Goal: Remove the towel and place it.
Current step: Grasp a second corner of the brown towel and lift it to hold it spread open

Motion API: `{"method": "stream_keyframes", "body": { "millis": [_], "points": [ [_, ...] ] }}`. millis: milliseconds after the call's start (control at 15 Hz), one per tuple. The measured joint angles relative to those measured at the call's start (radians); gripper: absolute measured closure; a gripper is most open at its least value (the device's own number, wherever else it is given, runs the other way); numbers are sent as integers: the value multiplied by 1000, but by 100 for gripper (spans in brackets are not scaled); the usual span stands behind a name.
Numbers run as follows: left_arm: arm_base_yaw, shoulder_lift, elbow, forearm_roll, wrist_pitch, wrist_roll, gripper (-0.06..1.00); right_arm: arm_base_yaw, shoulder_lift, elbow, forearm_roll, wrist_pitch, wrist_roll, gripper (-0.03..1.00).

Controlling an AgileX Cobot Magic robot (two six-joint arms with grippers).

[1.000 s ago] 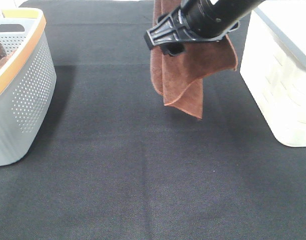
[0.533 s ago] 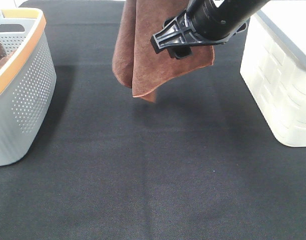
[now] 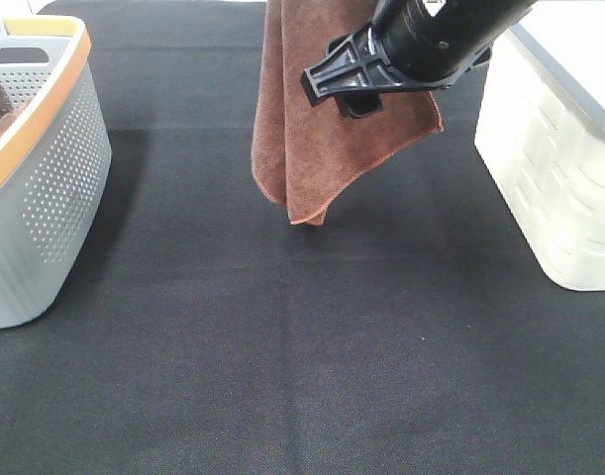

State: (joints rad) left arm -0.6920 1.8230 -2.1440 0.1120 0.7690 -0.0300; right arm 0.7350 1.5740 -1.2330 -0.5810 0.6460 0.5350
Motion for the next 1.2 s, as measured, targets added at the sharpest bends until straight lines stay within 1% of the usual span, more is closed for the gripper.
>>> {"method": "stream_keyframes", "body": {
  "millis": [333,600,733,800,867,933,1000,1067,1200],
  "points": [
    [0,0,0,10,0,0,94,0,0,0,0,14,2,29],
    [0,0,0,53,2,0,94,0,0,0,0,54,4,29],
    [-1,-1,0,48,2,0,94,0,0,0,0,43,4,29],
    [-1,-1,0,23,2,0,94,0,0,0,0,14,6,29],
    [-2,-1,0,-14,2,1,94,0,0,0,0,-22,12,29],
    [-2,-1,0,-68,2,4,94,0,0,0,0,-64,26,29],
    [-2,-1,0,-100,-1,7,94,0,0,0,1,-88,27,29],
    [-2,-1,0,-120,-9,9,94,0,0,0,7,-106,27,29],
    [-2,-3,0,-134,-35,12,94,0,0,0,25,-102,27,29]
  ]
}}
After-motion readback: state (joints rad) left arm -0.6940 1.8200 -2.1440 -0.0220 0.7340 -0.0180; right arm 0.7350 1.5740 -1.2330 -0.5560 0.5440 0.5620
